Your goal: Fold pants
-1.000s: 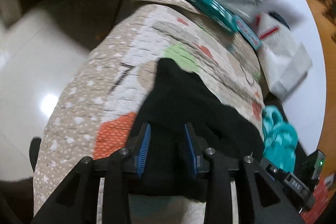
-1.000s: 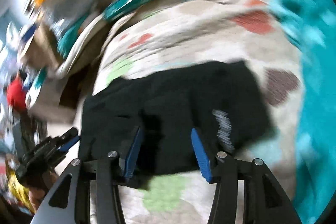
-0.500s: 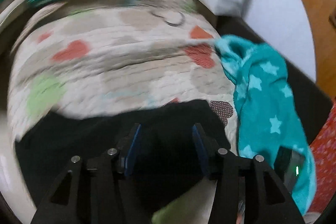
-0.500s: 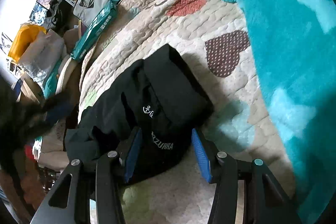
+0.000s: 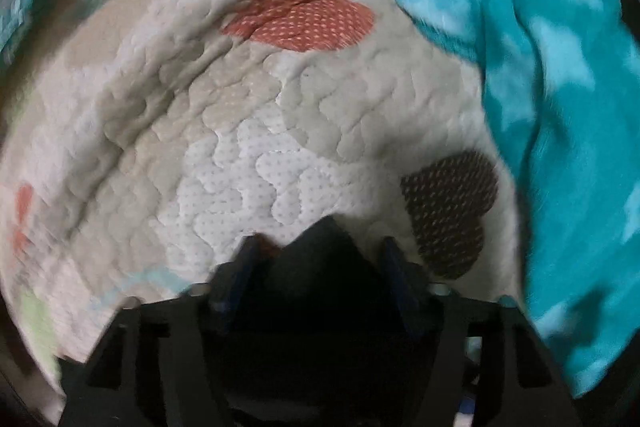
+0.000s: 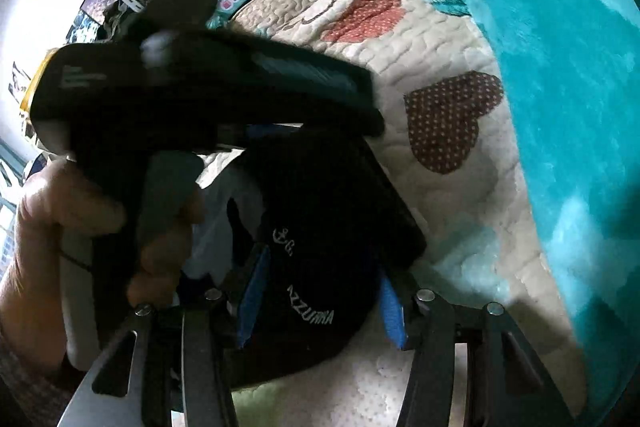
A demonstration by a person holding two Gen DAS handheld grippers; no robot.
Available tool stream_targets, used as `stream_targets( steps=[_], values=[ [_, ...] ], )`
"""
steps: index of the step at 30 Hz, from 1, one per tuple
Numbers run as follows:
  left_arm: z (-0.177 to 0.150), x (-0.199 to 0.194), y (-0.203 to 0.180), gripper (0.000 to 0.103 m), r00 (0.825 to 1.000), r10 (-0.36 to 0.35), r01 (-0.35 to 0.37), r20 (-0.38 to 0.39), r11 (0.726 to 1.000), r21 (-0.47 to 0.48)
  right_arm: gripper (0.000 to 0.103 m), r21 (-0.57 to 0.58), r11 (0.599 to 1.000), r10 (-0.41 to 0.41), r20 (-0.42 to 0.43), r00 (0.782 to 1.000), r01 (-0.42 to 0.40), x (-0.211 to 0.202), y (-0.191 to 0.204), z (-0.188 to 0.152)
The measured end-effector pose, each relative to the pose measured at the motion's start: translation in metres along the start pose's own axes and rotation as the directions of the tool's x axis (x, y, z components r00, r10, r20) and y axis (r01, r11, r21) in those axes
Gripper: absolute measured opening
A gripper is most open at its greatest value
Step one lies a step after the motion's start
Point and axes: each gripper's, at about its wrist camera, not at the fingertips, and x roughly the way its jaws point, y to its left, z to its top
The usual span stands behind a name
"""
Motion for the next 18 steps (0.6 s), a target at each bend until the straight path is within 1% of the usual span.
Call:
stream_targets(
  steps=[1,2,3,4,7,9,12,13,14,16,18],
  values=[
    [-0.003,-0.003,-0.001,0.038,1.0,-0.002,0.002,0.009,1.0,0.012,0.025,-0.006,1.0,0.008,-0.004,1.0,-0.008,0.0,0.002,0.001],
    [-0.006,-0.009,0.001,0.027,1.0,-0.017,0.017,0.022,1.0,0.004,0.019,-0.021,0.999,0.024,-0.018,1.0,-0.025,0.001,0.006,0.002],
    [-0.009,-0.015,0.004,0.022,0.999,-0.04,0.04,0.036,0.999,-0.009,0.019,-0.036,0.999,0.028,-0.021,0.999,-0.028,0.0,0.011,0.003],
    [-0.013,-0.023,0.008,0.02,0.997,-0.061,0.062,0.051,0.998,-0.027,0.017,-0.06,0.998,0.031,-0.015,0.999,-0.032,-0.003,0.017,0.003],
    [-0.028,-0.052,0.018,0.019,0.989,-0.086,0.095,0.122,0.993,-0.065,0.016,-0.125,0.991,0.055,-0.003,0.998,-0.055,-0.011,0.037,0.003],
    [-0.042,-0.074,0.03,0.018,0.98,-0.107,0.125,0.168,0.987,-0.099,0.015,-0.177,0.982,0.073,0.008,0.997,-0.07,-0.02,0.054,0.002],
    [-0.067,-0.107,0.054,0.018,0.961,-0.134,0.176,0.243,0.971,-0.16,0.015,-0.266,0.959,0.103,0.013,0.995,-0.096,-0.034,0.086,-0.003],
    [-0.076,-0.119,0.065,0.018,0.952,-0.144,0.199,0.27,0.962,-0.185,0.014,-0.291,0.951,0.111,0.012,0.994,-0.103,-0.038,0.094,-0.005],
    [-0.082,-0.127,0.076,0.018,0.943,-0.152,0.219,0.295,0.953,-0.21,0.014,-0.34,0.934,0.12,0.008,0.993,-0.11,-0.043,0.108,-0.008],
    [-0.105,-0.145,0.099,0.018,0.919,-0.167,0.273,0.357,0.924,-0.269,0.014,-0.405,0.907,0.123,-0.001,0.992,-0.113,-0.047,0.13,-0.016],
    [-0.128,-0.157,0.124,0.018,0.898,-0.172,0.315,0.404,0.893,-0.32,0.014,-0.477,0.87,0.129,-0.029,0.991,-0.127,-0.046,0.155,-0.027]
  ],
)
